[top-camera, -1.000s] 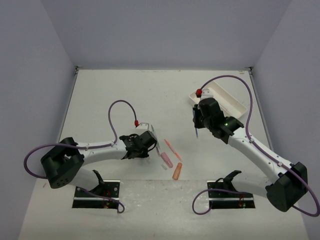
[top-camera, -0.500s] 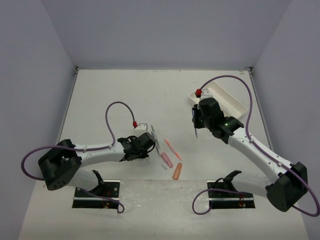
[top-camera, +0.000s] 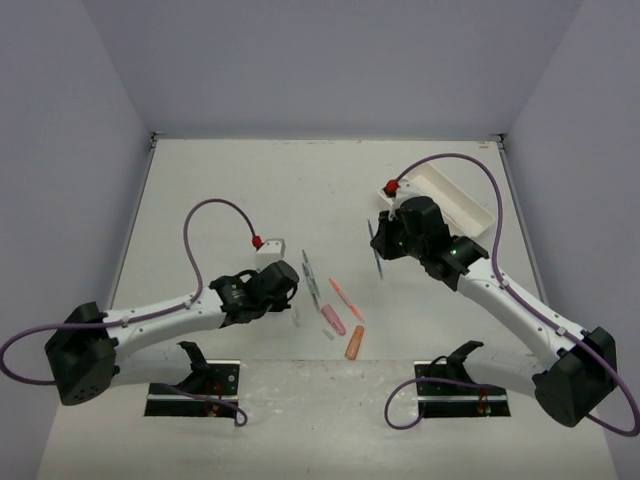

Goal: Sort the stationery into containers
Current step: Close the pen cap on the pen.

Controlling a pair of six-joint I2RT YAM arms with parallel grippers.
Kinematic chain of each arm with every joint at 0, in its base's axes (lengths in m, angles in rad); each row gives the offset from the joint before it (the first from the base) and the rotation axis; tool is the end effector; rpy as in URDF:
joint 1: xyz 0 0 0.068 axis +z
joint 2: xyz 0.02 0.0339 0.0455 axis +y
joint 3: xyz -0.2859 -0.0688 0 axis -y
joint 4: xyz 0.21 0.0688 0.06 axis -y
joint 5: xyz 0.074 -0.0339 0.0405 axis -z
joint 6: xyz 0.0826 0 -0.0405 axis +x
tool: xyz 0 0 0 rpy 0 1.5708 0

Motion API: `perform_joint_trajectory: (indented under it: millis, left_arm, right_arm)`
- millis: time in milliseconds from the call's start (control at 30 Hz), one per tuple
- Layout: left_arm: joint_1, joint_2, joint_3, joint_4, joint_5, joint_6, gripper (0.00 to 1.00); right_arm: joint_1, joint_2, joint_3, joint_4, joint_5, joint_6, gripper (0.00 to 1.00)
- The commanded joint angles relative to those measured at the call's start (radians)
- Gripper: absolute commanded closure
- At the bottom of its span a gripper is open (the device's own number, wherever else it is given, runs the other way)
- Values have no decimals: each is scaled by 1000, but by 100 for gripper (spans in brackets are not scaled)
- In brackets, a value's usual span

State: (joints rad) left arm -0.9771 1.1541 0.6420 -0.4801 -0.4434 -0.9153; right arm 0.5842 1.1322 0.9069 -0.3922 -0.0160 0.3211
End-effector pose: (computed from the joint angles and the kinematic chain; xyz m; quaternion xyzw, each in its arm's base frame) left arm 0.1401 -0.1443 0.1999 -0.0338 0.9365 -0.1025 0.3337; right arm 0.2031 0.1359 0.2932 -0.1202 0.8804 0.2070 0.4095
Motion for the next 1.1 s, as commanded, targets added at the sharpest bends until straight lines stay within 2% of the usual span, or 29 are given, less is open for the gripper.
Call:
perform_joint_trajectory:
  millis: [0,67,167,300,467,1067]
  left_arm:
    - [-5,-202,127,71,-109,83,100]
    - [-5,-297,137,168,-114,152,100]
    - [-5,-420,107,364,-58,235,100]
    - [-3,-494,73,595,56,286,100]
    - [-3,-526,58,679,155,313,100]
    - [-3,-491,11,742,247,269,100]
  right_arm:
    - [18,-116,-148,373,-397,141,100]
    - [99,-182,-271,581,-427,239,100]
    - [278,-228,-364,745,-317,285,100]
    - [398,-223,-388,881,-238,342,100]
    - [449,-222,-362,901,-197,335,100]
    - [474,-200,-268,836,-176,289,100]
